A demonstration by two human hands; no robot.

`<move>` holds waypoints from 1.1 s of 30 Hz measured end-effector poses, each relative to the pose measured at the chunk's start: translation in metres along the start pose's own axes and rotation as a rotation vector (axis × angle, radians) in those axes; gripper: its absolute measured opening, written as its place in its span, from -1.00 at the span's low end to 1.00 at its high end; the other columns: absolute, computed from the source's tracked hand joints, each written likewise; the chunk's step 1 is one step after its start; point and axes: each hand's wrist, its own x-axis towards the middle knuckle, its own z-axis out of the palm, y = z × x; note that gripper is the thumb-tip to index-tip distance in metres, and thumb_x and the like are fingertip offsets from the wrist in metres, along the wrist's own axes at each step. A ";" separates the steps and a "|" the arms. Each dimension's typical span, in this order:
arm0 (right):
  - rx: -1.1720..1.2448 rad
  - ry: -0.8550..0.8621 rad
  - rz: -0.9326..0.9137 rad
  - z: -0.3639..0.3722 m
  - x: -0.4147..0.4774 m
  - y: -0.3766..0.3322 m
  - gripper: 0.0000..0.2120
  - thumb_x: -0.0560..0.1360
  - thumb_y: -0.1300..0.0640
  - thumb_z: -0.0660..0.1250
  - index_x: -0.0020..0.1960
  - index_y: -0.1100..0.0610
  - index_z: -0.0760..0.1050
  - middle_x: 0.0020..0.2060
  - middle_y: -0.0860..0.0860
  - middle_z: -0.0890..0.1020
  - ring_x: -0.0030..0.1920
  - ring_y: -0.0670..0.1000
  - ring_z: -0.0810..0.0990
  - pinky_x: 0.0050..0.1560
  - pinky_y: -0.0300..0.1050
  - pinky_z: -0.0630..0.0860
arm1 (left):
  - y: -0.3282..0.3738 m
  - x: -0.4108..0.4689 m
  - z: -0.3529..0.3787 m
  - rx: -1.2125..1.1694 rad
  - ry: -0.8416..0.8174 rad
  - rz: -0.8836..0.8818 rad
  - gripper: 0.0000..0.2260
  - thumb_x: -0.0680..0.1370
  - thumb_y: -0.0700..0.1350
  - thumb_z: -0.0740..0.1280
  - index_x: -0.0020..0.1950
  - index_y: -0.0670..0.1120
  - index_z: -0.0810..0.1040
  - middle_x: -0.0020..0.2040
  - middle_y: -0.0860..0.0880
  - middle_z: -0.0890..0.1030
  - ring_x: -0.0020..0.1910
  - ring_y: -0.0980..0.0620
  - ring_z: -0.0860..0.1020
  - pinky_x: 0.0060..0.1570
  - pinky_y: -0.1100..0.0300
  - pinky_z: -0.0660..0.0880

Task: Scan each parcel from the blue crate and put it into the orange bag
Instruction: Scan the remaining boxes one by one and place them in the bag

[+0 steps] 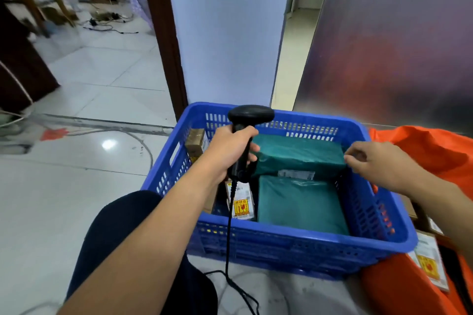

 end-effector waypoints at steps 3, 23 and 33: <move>-0.009 -0.036 -0.019 0.017 0.017 -0.019 -0.90 0.61 -0.04 0.31 -0.01 -0.06 0.58 -0.12 -0.02 0.73 -0.02 0.16 0.67 -0.01 0.01 0.55 | 0.000 0.000 -0.017 -0.042 0.026 -0.026 -0.88 0.62 -0.13 0.37 0.05 -0.18 0.57 -0.26 -0.15 0.66 -0.28 -0.12 0.55 -0.22 0.03 0.52; -0.009 -0.376 -0.221 0.129 0.104 -0.177 -0.66 0.64 -0.10 0.28 0.31 0.07 0.46 0.15 0.11 0.66 0.14 0.18 0.61 0.08 0.00 0.51 | 0.005 0.036 -0.144 0.284 0.221 -0.017 -0.82 0.61 -0.08 0.34 -0.07 -0.17 0.64 -0.28 -0.06 0.71 -0.36 0.00 0.64 -0.03 0.07 0.59; -0.175 -0.294 -0.484 0.153 0.149 -0.274 -0.54 0.64 0.00 0.22 0.52 0.03 0.32 0.33 0.10 0.49 0.24 0.22 0.58 0.18 0.09 0.49 | 0.013 0.034 -0.159 0.223 0.223 -0.035 -0.87 0.61 -0.06 0.35 0.01 -0.12 0.59 -0.29 -0.06 0.69 -0.39 0.02 0.62 -0.33 0.21 0.52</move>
